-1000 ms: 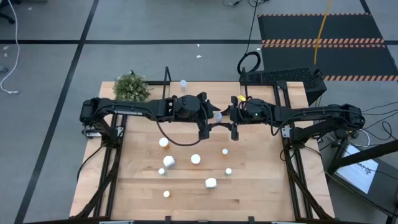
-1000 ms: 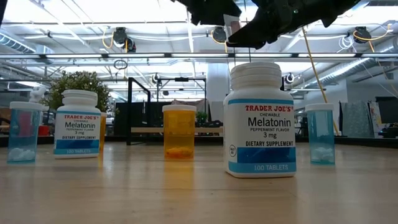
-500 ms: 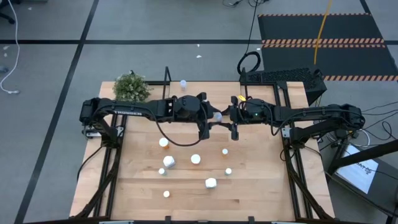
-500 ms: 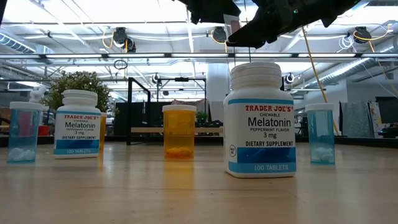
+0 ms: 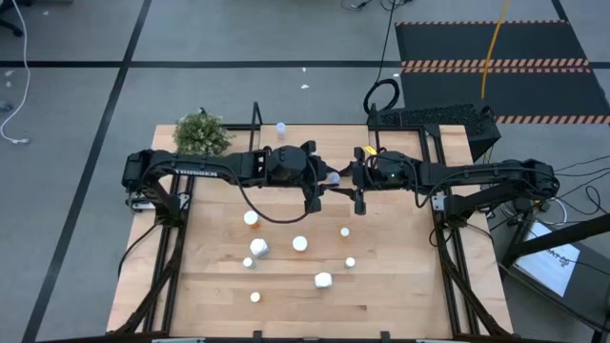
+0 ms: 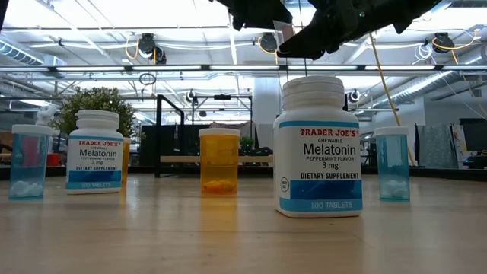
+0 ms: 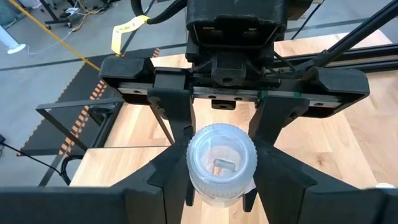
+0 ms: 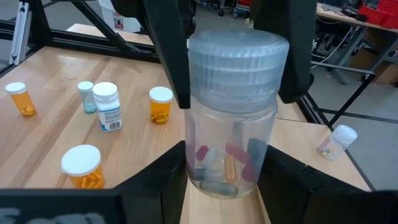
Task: Pick and place medicine bottles onto shelf by color
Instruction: Put the transparent pill bottle on the shelf aligned with the other transparent pill bottle
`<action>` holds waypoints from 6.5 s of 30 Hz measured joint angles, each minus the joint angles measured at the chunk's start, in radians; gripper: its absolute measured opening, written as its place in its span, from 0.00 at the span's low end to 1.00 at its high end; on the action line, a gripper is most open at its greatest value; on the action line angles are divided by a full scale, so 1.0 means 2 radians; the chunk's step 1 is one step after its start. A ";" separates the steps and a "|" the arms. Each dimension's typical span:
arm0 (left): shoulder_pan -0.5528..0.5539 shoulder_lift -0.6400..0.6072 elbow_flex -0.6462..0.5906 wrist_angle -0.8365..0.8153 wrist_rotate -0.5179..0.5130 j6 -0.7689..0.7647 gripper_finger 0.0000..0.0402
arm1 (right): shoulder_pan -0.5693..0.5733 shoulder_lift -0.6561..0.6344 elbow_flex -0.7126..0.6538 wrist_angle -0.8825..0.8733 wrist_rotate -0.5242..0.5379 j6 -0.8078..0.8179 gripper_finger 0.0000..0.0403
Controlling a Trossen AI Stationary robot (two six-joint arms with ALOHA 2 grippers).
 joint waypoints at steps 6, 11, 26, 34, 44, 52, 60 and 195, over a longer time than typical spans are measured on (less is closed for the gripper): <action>0.001 0.000 0.000 -0.023 0.000 0.009 0.41 | 0.000 0.000 0.000 -0.001 0.000 0.002 0.49; 0.001 0.000 0.000 -0.044 0.000 0.023 0.38 | 0.000 0.000 0.000 -0.013 0.000 0.000 0.55; 0.076 -0.001 0.000 -0.161 0.035 0.054 0.41 | 0.000 -0.074 0.000 -0.113 0.000 -0.015 0.60; 0.129 -0.001 -0.026 -0.176 0.096 0.074 0.41 | 0.000 -0.081 0.001 -0.136 0.000 -0.015 0.60; 0.203 -0.001 -0.100 -0.106 0.117 0.119 0.41 | 0.000 -0.081 -0.001 -0.153 0.000 -0.013 0.60; 0.264 -0.001 -0.117 -0.063 0.204 0.170 0.41 | -0.003 -0.081 -0.042 -0.115 0.000 -0.025 0.60; 0.290 -0.001 -0.117 -0.065 0.250 0.222 0.41 | -0.007 -0.081 -0.062 -0.086 0.000 -0.030 0.60; 0.134 -0.418 -0.416 0.093 -0.011 -0.012 0.58 | -0.070 0.348 0.377 -0.149 0.009 0.026 0.33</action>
